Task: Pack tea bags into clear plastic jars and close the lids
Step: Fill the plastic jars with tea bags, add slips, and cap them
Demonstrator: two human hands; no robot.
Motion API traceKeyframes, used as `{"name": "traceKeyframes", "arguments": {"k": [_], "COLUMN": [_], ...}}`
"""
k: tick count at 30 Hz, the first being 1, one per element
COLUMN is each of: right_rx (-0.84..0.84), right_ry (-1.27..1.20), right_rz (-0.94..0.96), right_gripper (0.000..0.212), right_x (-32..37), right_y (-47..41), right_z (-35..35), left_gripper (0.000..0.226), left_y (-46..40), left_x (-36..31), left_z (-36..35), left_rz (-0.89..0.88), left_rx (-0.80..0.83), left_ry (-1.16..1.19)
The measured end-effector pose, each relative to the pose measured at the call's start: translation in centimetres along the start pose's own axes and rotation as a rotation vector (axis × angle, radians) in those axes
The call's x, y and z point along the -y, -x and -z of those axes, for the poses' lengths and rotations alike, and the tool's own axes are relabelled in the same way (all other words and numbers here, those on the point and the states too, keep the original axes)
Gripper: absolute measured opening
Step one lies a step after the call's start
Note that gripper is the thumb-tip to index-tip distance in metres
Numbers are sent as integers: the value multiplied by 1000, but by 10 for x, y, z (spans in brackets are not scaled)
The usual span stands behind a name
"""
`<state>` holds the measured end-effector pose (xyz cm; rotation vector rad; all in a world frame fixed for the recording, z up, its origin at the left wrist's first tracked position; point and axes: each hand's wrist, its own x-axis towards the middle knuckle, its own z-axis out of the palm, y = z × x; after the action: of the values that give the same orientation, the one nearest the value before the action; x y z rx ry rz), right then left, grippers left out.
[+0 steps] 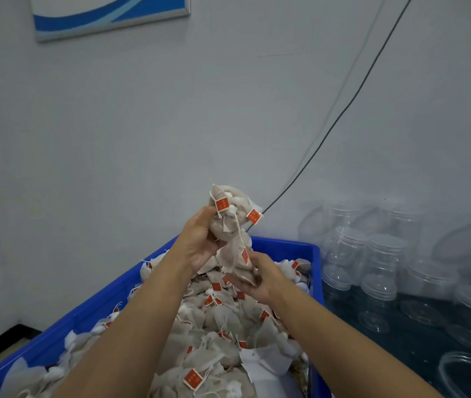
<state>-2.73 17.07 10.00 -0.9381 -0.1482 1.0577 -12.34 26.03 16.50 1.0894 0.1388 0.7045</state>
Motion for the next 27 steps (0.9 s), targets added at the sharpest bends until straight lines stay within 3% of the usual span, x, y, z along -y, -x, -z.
{"name": "traceKeyframes", "arguments": {"k": [3, 8, 12, 20, 25, 27], "right_rx": [146, 348, 359, 69, -4, -44], "right_ry": [11, 194, 437, 706, 802, 845], "right_rz": [-49, 9, 145, 432, 563, 615], "right_gripper": [34, 66, 58, 10, 4, 12], "right_x": [9, 23, 34, 68, 97, 106], "right_y": [23, 63, 99, 160, 195, 205], "right_z": [6, 29, 44, 78, 99, 108], "left_gripper": [12, 13, 16, 14, 22, 21], "left_y": [6, 25, 46, 76, 87, 91], "left_x": [-4, 1, 17, 45, 58, 64], "left_z": [-17, -41, -72, -144, -168, -176], "left_rz": [-5, 14, 49, 76, 90, 72], "left_rx": [-4, -20, -39, -60, -55, -48], "left_ry": [54, 64, 63, 149, 134, 162]}}
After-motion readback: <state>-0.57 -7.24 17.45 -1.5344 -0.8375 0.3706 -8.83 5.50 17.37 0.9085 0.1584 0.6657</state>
